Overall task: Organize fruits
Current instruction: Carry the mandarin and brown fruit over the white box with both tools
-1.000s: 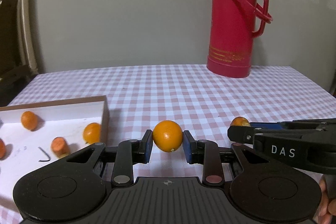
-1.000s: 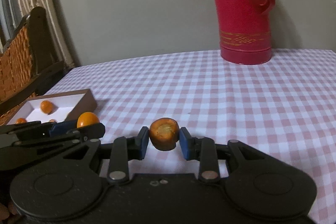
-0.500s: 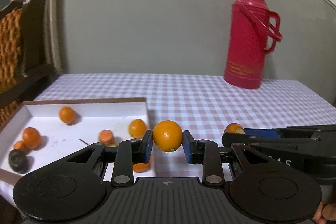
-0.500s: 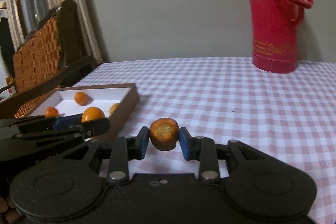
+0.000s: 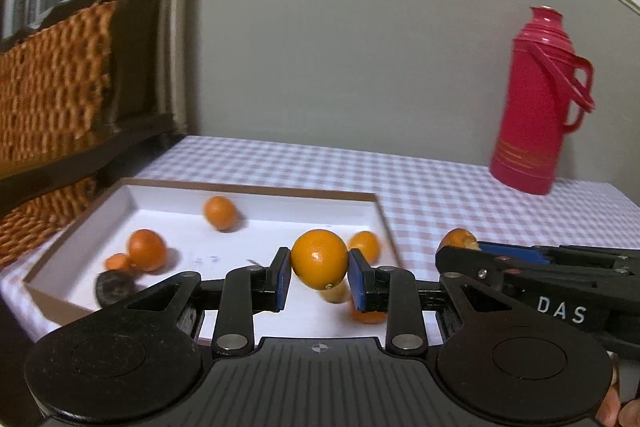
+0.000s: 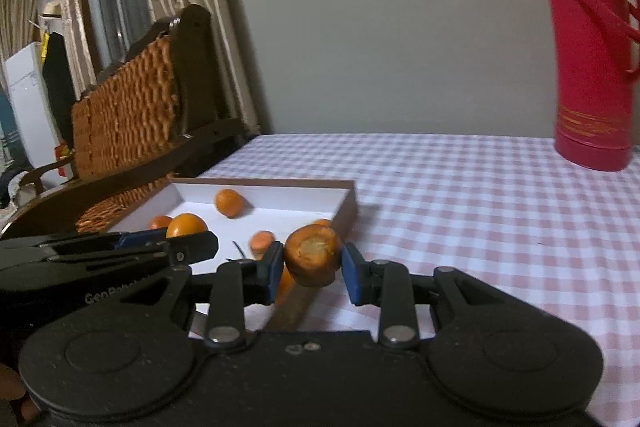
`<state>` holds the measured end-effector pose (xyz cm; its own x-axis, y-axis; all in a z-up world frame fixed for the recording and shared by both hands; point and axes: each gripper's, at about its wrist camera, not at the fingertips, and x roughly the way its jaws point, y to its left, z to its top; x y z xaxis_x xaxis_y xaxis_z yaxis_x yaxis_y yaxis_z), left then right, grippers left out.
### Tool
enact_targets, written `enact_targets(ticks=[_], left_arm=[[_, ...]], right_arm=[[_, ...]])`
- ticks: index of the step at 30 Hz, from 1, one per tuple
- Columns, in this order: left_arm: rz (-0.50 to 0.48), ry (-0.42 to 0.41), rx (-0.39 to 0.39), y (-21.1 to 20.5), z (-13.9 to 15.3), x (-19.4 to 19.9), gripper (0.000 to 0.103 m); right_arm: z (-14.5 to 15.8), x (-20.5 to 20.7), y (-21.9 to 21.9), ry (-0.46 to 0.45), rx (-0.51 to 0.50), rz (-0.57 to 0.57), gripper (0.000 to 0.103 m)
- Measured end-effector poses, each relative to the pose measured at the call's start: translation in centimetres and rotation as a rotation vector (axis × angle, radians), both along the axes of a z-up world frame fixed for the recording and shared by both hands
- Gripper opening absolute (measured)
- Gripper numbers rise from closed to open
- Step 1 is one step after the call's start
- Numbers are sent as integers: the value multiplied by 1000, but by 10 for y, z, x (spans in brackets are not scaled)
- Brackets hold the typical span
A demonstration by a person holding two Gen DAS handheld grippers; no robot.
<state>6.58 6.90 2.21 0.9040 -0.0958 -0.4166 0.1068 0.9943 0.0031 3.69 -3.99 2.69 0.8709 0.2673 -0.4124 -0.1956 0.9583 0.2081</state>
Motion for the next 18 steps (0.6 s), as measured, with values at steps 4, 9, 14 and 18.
enact_targets(ticks=[4, 9, 14, 18], left_arm=[[33, -1, -1, 15, -2, 0, 31], [79, -1, -7, 33, -4, -1, 31], [124, 0, -18, 52, -6, 1, 31], [153, -5, -21, 63, -6, 5, 31]], right_arm=[[1, 6, 14, -16, 9, 32, 23], [-2, 12, 32, -19, 17, 67, 23], [-5, 17, 46, -27, 19, 82, 23], [-8, 23, 53, -25, 20, 88, 23]])
